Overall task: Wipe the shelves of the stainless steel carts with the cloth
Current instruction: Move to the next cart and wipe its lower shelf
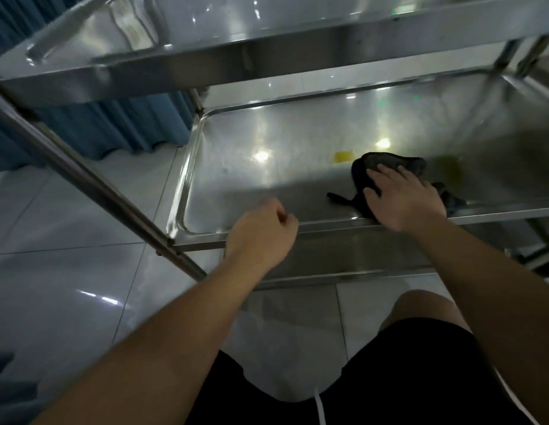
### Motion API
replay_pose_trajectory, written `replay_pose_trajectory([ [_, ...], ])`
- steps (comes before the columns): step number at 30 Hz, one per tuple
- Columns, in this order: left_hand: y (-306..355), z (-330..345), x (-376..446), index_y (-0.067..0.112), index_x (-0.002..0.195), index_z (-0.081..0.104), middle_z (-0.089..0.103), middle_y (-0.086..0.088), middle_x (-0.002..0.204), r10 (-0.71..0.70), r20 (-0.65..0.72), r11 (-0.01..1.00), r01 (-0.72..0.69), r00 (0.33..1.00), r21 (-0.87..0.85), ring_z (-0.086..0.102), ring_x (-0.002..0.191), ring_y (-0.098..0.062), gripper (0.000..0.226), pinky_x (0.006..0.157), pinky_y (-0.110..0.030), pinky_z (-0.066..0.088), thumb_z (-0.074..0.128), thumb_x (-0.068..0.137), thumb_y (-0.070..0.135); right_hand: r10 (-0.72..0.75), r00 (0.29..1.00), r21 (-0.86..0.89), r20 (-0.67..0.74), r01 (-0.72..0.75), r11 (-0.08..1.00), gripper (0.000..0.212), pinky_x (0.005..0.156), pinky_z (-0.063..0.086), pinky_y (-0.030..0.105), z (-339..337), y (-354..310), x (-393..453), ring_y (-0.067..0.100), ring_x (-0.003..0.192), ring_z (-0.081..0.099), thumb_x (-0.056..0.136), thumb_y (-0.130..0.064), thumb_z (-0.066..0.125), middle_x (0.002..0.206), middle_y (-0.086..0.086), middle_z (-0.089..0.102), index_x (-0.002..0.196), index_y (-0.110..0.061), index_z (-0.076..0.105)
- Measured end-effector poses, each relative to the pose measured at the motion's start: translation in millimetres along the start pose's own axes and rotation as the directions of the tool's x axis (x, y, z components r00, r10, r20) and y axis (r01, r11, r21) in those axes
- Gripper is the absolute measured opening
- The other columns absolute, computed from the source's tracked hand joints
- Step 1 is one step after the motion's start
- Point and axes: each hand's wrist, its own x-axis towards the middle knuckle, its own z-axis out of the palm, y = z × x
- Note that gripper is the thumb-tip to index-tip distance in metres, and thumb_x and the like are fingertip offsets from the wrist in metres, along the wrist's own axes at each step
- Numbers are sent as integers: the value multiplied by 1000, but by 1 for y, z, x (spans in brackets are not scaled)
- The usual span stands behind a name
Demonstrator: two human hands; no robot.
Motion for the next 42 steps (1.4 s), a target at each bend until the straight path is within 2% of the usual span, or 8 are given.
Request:
replay_pose_trajectory([
  [4, 19, 13, 30, 25, 111, 58, 59, 6, 105, 151, -80, 986, -145, 985, 77, 55, 85, -11, 20, 63, -24, 39, 53, 102, 42, 10, 1000, -2, -19, -10, 1000, 63, 126, 20, 53, 4, 6, 3, 22, 161, 13, 105, -61, 19, 174, -15, 15, 165, -40, 20],
  [7, 35, 38, 44, 18, 137, 56, 55, -3, 137, 195, -46, 971, -186, 980, 147, 55, 122, -23, 42, 92, -36, 51, 49, 105, 46, -3, 999, -8, -40, 2, 1000, 65, 126, 21, 53, 7, 5, 4, 22, 161, 14, 104, -63, 18, 174, -15, 16, 165, -40, 20],
  [11, 54, 72, 47, 13, 162, 33, 25, -11, 173, 107, -5, 988, -106, 994, 110, 18, 161, -30, 67, 129, -47, 21, 35, 108, 54, -65, 997, 0, -49, 65, 998, 66, 127, 19, 51, 5, 21, 6, 19, 161, 13, 102, -66, 17, 173, -18, 17, 164, -43, 20],
  [20, 57, 80, 42, 12, 158, 35, 41, -16, 162, 49, -59, 980, -37, 997, 194, 38, 150, -35, 75, 125, -56, 31, 28, 103, 62, 79, 997, -29, -20, -79, 996, 58, 124, 18, 57, -32, 186, 22, 16, 161, 13, 107, -62, 28, 172, -21, 15, 163, -47, 22],
  [27, 64, 78, 40, 14, 152, 40, 46, -15, 155, 33, -37, 970, -23, 999, 244, 44, 143, -36, 72, 120, -58, 37, 31, 100, 63, 413, 910, 21, -27, -413, 911, 71, 124, 20, 66, -45, 304, 49, 32, 161, 12, 98, -68, 22, 175, -9, 13, 163, -45, 8],
  [30, 65, 80, 41, 12, 155, 38, 43, -16, 160, 29, -55, 961, -13, 998, 275, 42, 146, -37, 76, 122, -57, 35, 31, 99, 63, 433, 901, 57, -27, -431, 901, 77, 123, 20, 66, -44, 281, 49, 33, 160, 14, 92, -72, 18, 175, -8, 14, 164, -44, 11],
  [35, 64, 79, 41, 12, 151, 41, 47, -16, 156, 45, -73, 959, -22, 996, 281, 46, 143, -37, 73, 121, -58, 37, 31, 100, 62, 86, 991, 63, -99, -80, 995, 80, 121, 34, 54, -25, 147, 6, 33, 154, 34, 90, -65, 10, 168, -5, 36, 158, -36, 43],
  [42, 66, 76, 39, 9, 153, 43, 43, -16, 161, 48, -71, 958, -26, 996, 284, 40, 147, -35, 74, 123, -54, 32, 24, 98, 54, -278, 925, 85, -260, 308, 948, 47, 116, 38, 46, 22, -3, -39, 27, 144, 51, 100, -49, 48, 150, -5, 61, 140, -31, 67],
])
